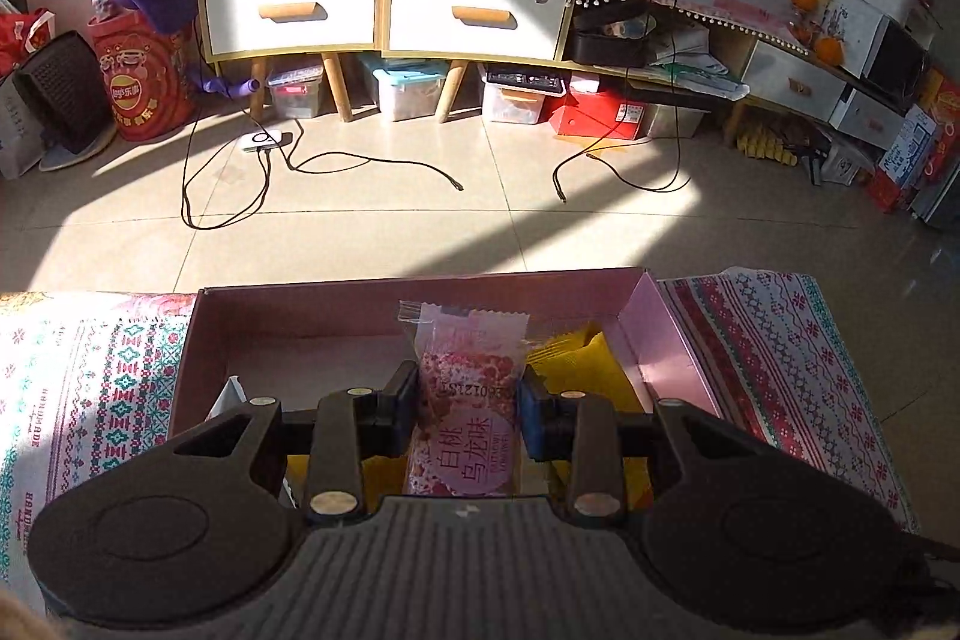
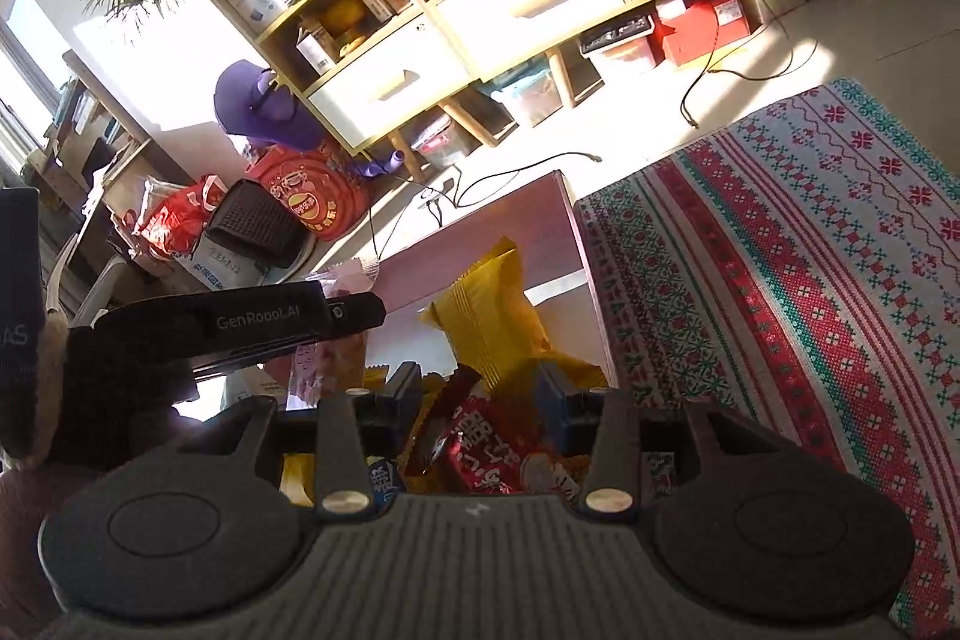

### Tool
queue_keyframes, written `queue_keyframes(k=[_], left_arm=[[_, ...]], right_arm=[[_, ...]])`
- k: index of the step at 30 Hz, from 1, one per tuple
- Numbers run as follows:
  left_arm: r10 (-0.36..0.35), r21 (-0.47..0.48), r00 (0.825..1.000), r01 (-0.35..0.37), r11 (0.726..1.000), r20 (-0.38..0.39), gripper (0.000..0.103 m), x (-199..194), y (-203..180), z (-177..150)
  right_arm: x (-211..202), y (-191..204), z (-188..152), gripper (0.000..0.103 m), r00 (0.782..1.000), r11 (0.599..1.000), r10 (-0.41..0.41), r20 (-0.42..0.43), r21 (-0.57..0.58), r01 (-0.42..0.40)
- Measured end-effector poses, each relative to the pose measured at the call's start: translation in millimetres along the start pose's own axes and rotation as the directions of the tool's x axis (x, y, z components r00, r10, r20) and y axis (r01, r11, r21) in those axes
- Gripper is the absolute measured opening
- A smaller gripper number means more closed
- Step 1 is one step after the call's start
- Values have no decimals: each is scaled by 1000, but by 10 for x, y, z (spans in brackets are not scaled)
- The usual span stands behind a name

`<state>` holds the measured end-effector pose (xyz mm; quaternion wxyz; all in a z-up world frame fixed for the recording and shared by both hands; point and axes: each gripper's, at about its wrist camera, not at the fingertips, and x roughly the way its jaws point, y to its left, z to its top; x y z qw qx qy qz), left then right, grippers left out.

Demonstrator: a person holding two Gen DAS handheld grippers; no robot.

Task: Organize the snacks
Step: 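Open both tools to release the pink packet and red snack into the box, then withdraw both open tools back toward the remaining snacks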

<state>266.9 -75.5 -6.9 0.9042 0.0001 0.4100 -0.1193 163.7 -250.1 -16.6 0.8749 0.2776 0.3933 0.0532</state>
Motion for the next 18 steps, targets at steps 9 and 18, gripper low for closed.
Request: queue_keyframes(k=[9,18], left_arm=[[0,4,1000,0,1000,19,64,-137,21,-18],[-12,12,999,12,1000,32,73,-484,100,-185]], right_arm=[[-60,9,2,51,1000,1000,-7,-1,-18,7],[-193,90,-54,61,1000,997,-14,-12,-73,14]])
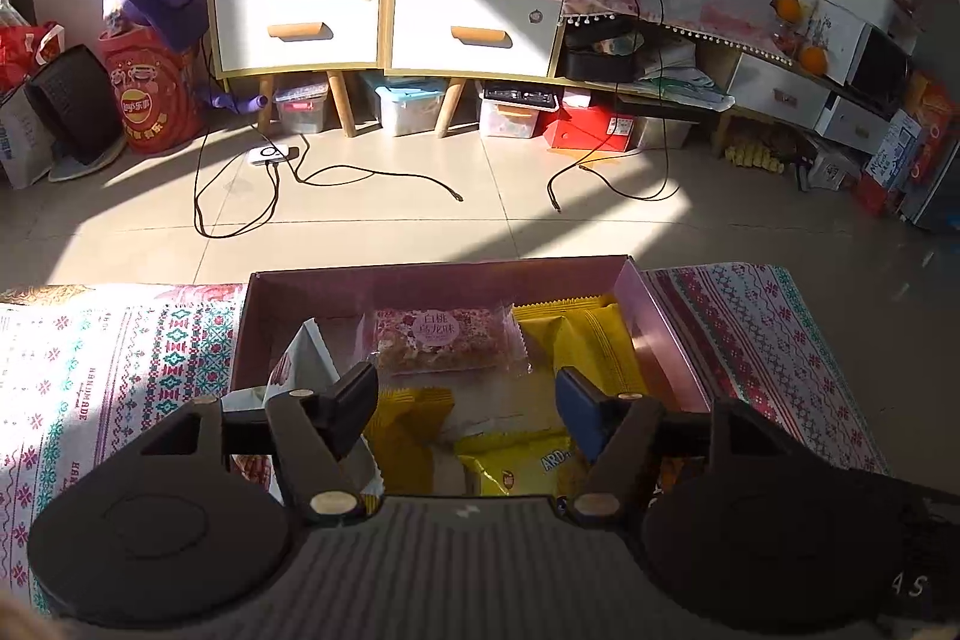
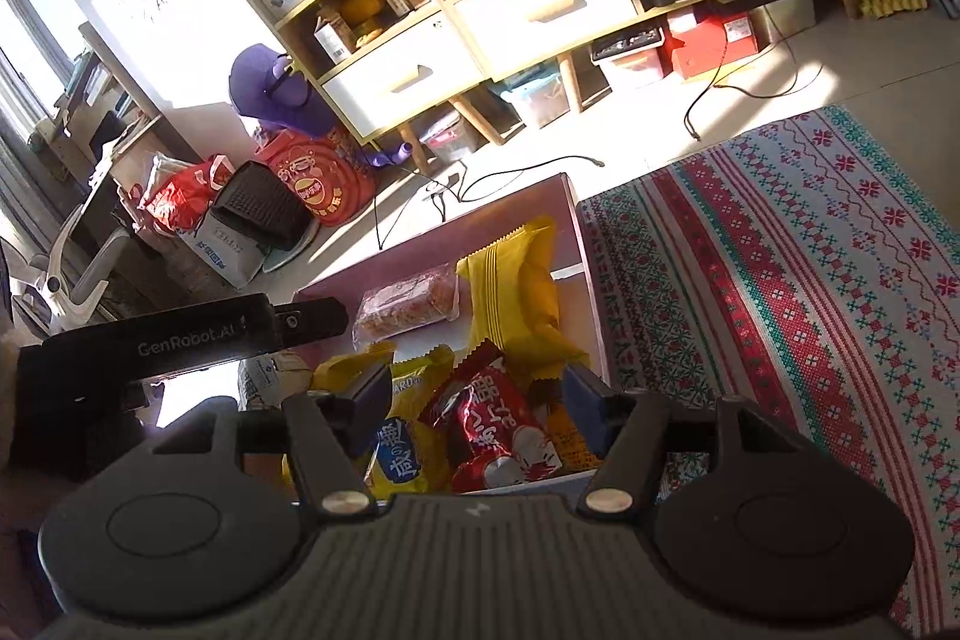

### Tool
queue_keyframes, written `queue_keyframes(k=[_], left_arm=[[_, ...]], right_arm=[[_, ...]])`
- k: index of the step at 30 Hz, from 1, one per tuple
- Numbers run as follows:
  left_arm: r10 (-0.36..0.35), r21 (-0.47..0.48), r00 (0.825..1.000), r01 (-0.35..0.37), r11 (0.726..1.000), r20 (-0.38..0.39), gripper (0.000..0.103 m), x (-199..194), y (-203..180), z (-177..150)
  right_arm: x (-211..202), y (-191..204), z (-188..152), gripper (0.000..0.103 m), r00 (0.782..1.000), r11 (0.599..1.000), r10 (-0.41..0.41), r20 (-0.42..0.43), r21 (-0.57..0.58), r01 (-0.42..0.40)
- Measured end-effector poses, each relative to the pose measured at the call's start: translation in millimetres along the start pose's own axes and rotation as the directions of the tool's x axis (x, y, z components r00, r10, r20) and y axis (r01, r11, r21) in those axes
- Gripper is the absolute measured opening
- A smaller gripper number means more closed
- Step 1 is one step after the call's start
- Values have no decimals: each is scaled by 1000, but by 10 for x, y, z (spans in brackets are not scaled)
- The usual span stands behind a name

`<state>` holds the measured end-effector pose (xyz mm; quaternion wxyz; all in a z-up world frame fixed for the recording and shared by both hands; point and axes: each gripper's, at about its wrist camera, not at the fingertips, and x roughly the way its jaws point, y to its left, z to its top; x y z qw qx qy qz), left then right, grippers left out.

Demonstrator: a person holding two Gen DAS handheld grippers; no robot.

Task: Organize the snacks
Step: 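Withdraw both open tools back toward the remaining snacks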

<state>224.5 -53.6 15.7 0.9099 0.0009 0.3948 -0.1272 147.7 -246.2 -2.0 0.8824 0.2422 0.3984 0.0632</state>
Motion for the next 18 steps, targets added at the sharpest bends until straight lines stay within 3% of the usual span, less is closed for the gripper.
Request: queue_keyframes(k=[18], left_arm=[[-2,24,1000,2,1000,3,98,-681,216,-610]], right_arm=[[-358,118,-272,91,999,990,-28,-18,-138,25]])
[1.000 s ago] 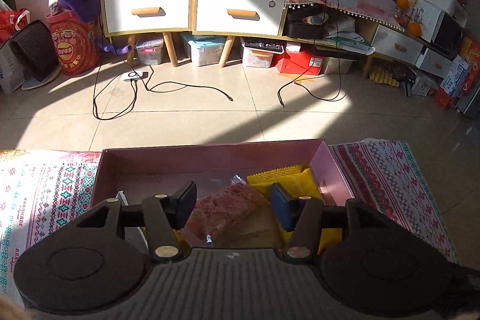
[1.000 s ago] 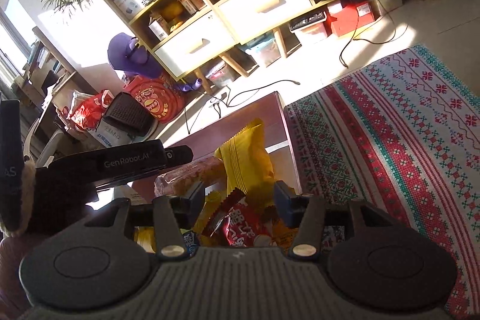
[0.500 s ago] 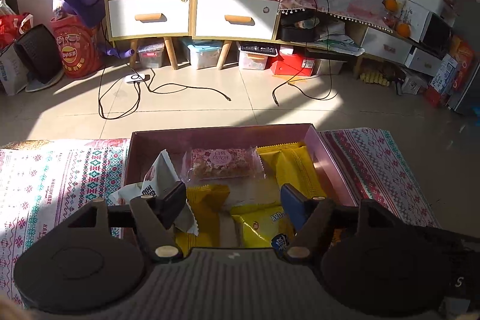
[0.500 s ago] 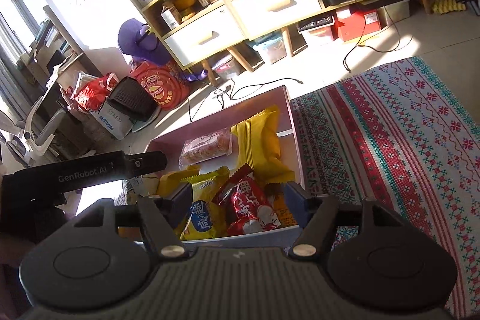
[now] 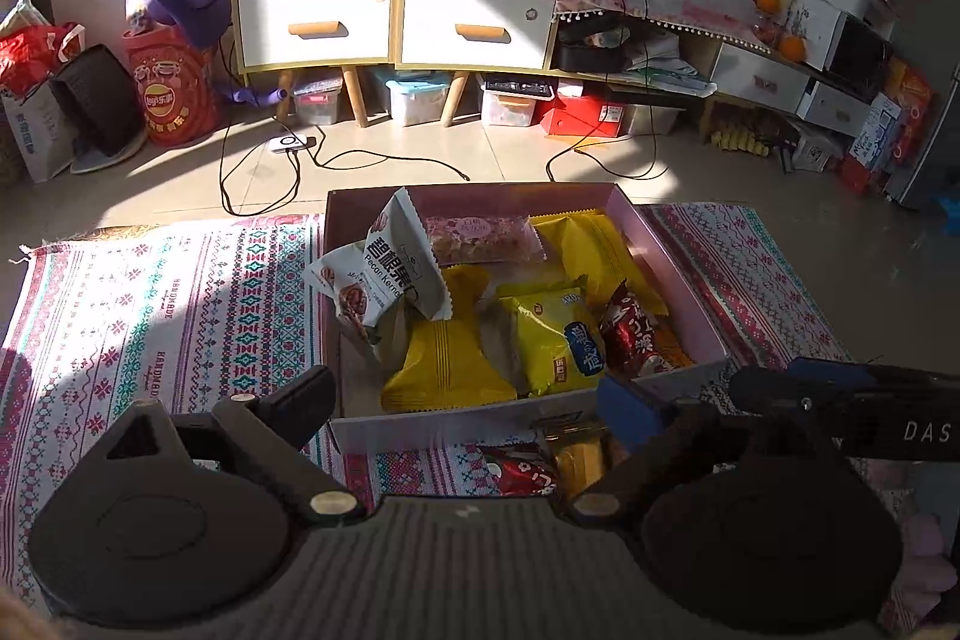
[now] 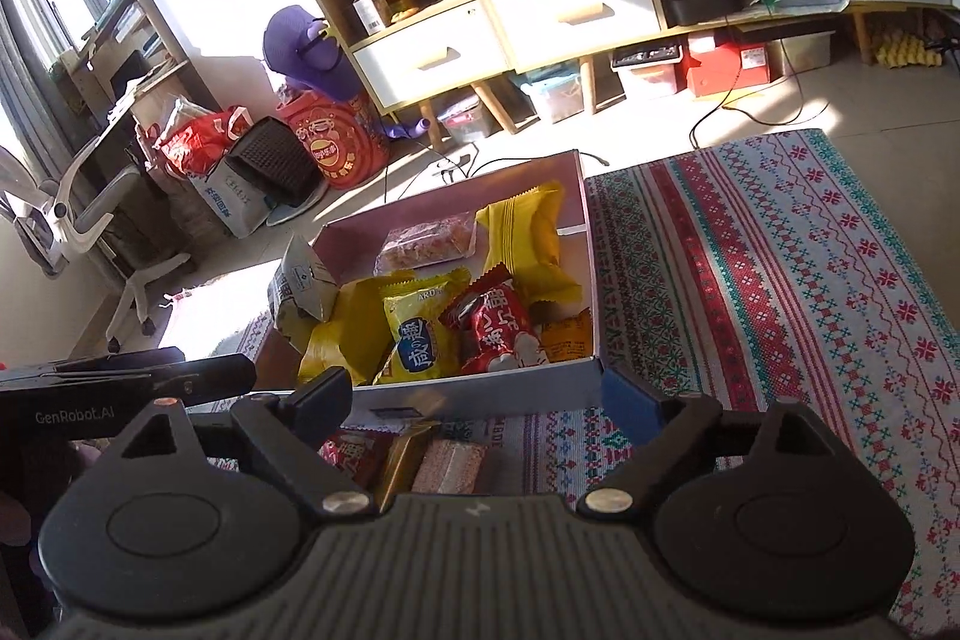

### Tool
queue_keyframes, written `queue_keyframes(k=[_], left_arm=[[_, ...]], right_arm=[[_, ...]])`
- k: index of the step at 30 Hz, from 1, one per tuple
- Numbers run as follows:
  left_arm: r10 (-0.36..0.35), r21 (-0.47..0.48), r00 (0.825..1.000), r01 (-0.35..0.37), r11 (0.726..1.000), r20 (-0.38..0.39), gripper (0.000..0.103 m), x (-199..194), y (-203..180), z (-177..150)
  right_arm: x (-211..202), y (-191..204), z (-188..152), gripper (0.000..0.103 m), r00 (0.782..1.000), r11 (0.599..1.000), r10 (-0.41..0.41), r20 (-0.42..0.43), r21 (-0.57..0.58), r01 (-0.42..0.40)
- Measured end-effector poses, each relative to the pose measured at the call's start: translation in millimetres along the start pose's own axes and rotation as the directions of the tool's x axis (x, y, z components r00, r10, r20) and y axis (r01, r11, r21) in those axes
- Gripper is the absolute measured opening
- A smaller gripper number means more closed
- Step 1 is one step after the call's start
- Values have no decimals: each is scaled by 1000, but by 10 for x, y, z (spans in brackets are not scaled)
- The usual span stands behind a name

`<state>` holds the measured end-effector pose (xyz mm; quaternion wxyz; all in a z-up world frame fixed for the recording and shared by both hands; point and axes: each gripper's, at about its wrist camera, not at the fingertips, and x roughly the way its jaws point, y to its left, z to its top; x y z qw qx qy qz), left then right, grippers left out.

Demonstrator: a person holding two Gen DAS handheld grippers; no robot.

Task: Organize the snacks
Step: 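Withdraw both open tools back toward the remaining snacks, then grasp the clear bag with white bar using the left tool while the right tool grasps the silver packet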

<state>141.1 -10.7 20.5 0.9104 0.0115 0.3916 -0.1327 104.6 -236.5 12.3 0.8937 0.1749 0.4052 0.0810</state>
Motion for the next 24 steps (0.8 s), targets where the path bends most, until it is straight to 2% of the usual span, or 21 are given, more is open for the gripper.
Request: queue_keyframes(k=[6,17,24], left_arm=[[24,20,1000,-24,999,-1,103,-166,55,-290],[49,65,999,-48,997,-15,103,-333,198,-924],[54,85,998,-51,995,-31,103,-385,228,-1208]], right_arm=[[-58,44,-114,95,1000,999,-19,-12,-51,18],[-166,145,-456,99,999,988,-27,-40,-154,20],[-156,293,-717,99,997,965,-48,-55,-259,33]])
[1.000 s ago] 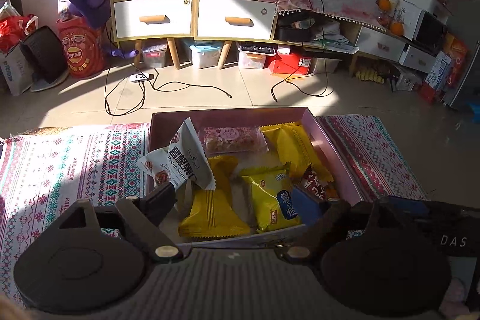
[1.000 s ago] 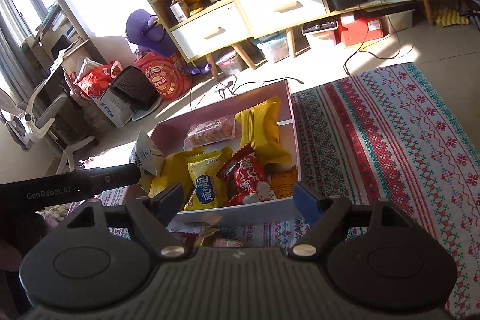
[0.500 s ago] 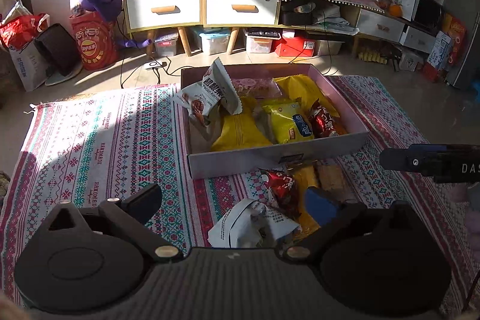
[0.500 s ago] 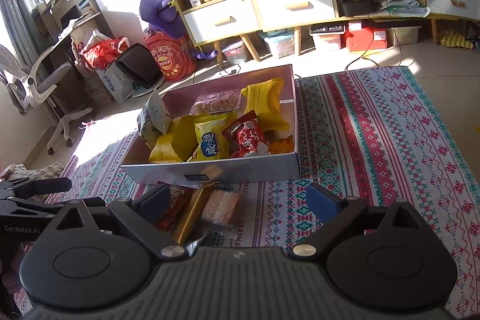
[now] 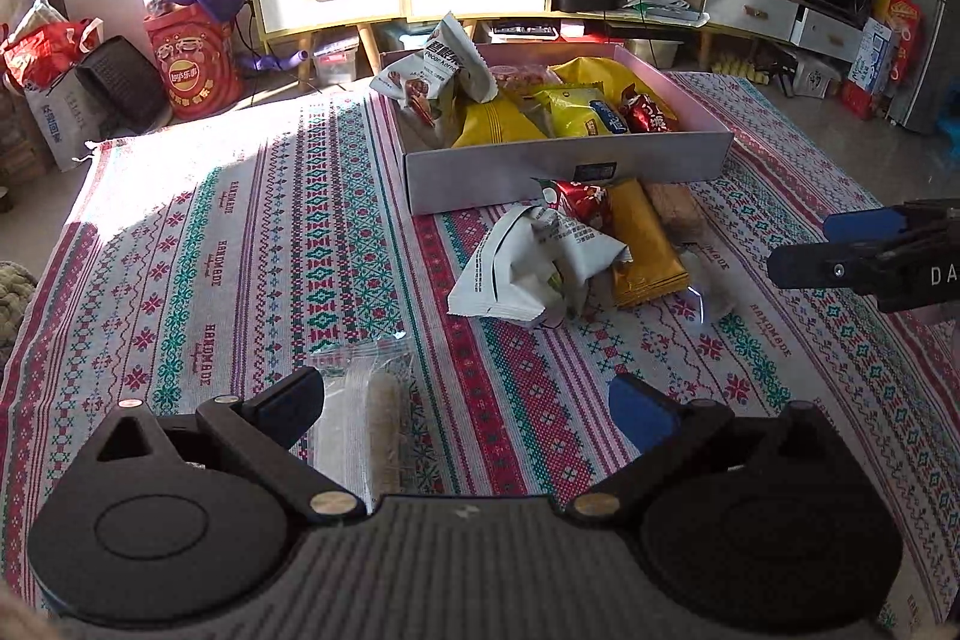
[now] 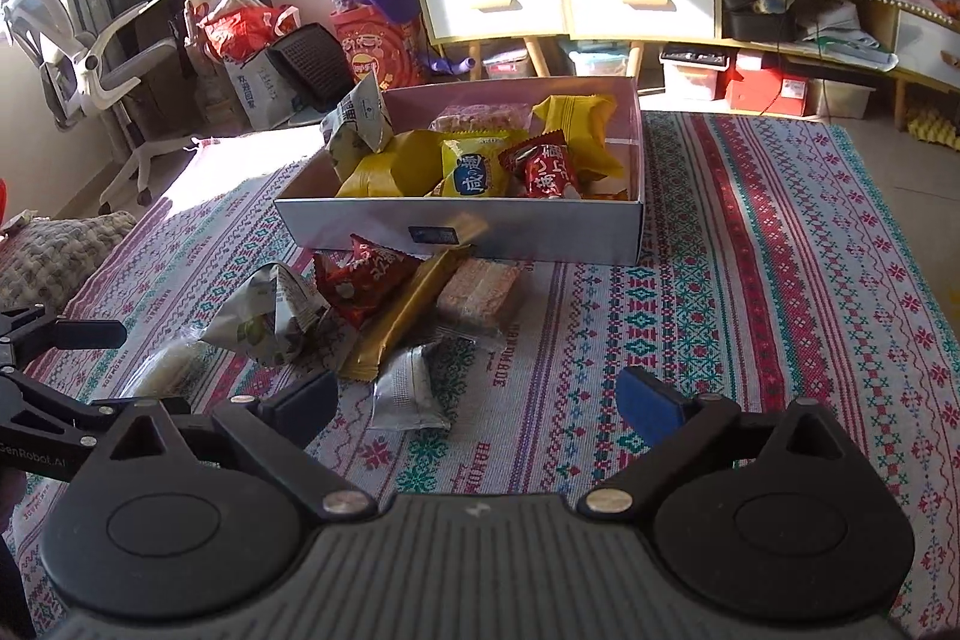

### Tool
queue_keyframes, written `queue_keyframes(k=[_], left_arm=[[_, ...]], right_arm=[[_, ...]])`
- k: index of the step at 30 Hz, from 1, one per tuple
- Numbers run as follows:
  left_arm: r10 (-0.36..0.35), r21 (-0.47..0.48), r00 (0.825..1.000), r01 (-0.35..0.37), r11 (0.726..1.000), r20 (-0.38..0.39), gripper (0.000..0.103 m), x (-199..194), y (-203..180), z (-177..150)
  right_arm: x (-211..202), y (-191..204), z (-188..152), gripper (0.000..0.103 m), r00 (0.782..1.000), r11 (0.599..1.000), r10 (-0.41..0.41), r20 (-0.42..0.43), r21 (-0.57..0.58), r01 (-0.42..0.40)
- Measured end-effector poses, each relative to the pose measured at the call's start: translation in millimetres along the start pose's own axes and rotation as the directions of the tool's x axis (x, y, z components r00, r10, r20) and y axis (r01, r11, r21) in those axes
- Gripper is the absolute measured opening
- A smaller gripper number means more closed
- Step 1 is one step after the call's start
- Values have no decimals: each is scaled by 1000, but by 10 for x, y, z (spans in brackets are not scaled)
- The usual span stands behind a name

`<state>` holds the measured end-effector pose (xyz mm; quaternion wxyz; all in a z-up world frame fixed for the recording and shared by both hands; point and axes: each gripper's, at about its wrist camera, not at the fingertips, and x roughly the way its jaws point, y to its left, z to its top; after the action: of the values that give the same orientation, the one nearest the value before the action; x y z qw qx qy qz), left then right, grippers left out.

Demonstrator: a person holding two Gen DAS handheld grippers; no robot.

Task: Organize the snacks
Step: 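Grasp the clear bag with white bar using the left tool while the right tool grasps the silver packet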

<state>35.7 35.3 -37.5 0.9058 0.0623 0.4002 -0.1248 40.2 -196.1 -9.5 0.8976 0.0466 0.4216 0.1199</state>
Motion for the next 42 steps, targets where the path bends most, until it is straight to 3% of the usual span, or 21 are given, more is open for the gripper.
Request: queue_keyframes(k=[12,22,34,37,42], left_arm=[[6,-3,1000,-6,1000,-7,103,-9,10,-309],[7,-59,997,-12,998,-78,103,102,109,-423],[12,-42,999,-14,999,-46,102,85,107,-441],[7,-51,999,-9,999,-42,99,78,126,-427],[-2,-72,999,-1,997,-36,84,61,160,-379]], right_arm=[[92,156,-179,99,999,998,-5,-33,-70,3],[230,207,-274,100,997,995,-39,-73,-99,31],[306,276,-253,102,996,989,-76,-42,-130,70],[328,265,-230,101,996,989,-84,-32,-124,80],[382,265,-162,94,995,988,-97,-14,-119,95]])
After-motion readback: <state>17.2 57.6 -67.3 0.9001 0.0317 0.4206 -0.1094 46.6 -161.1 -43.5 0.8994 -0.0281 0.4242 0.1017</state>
